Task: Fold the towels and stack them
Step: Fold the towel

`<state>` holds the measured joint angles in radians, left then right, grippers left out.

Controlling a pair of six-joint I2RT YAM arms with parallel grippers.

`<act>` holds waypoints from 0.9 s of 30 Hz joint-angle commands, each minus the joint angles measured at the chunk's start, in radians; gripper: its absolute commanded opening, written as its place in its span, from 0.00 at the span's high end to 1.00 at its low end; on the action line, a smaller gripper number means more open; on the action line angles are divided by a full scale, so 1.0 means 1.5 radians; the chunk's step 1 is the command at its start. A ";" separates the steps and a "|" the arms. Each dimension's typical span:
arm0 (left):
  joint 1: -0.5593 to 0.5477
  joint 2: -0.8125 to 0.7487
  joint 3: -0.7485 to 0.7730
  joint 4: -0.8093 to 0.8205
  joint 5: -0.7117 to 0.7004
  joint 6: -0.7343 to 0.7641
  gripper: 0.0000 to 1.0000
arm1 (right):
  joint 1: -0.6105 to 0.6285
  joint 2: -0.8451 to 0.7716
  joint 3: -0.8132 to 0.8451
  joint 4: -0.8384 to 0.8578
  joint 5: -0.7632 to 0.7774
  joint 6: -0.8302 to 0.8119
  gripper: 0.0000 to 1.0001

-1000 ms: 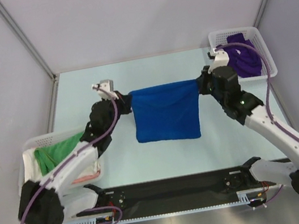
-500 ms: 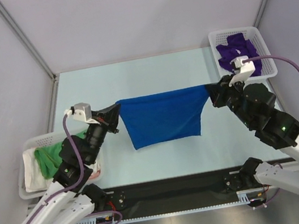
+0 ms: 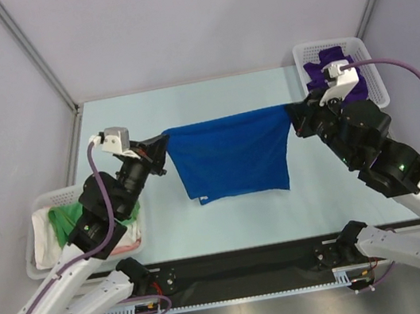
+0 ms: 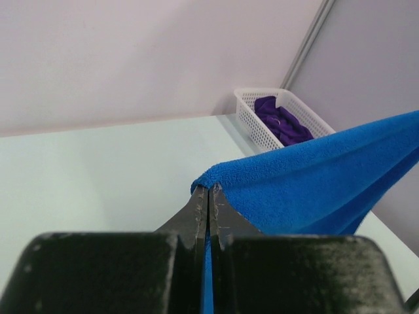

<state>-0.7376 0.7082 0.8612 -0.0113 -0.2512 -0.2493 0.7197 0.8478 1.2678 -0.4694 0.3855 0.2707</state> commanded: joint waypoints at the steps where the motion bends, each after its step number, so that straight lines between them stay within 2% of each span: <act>1: -0.003 -0.013 0.048 -0.018 0.014 0.023 1.00 | 0.002 -0.013 0.039 -0.001 -0.006 -0.012 1.00; 9: -0.003 -0.074 0.066 -0.038 0.114 0.040 1.00 | 0.004 -0.048 0.077 -0.046 -0.065 -0.001 1.00; 17: -0.003 -0.096 0.124 -0.077 0.131 0.046 1.00 | 0.004 -0.040 0.141 -0.073 -0.128 0.009 1.00; 20: -0.003 -0.081 0.133 -0.087 0.118 0.039 1.00 | 0.004 -0.022 0.152 -0.070 -0.128 0.007 1.00; 25: 0.005 -0.005 0.143 -0.097 0.037 0.041 1.00 | -0.002 0.074 0.148 -0.052 -0.094 -0.019 1.00; 27: 0.030 0.057 0.142 -0.086 0.043 0.032 1.00 | -0.052 0.117 0.136 -0.033 -0.136 -0.017 1.00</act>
<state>-0.7288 0.6781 1.0504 -0.1368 -0.1337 -0.2081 0.7067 0.9173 1.4776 -0.5591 0.2008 0.2680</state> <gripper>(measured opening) 0.009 0.067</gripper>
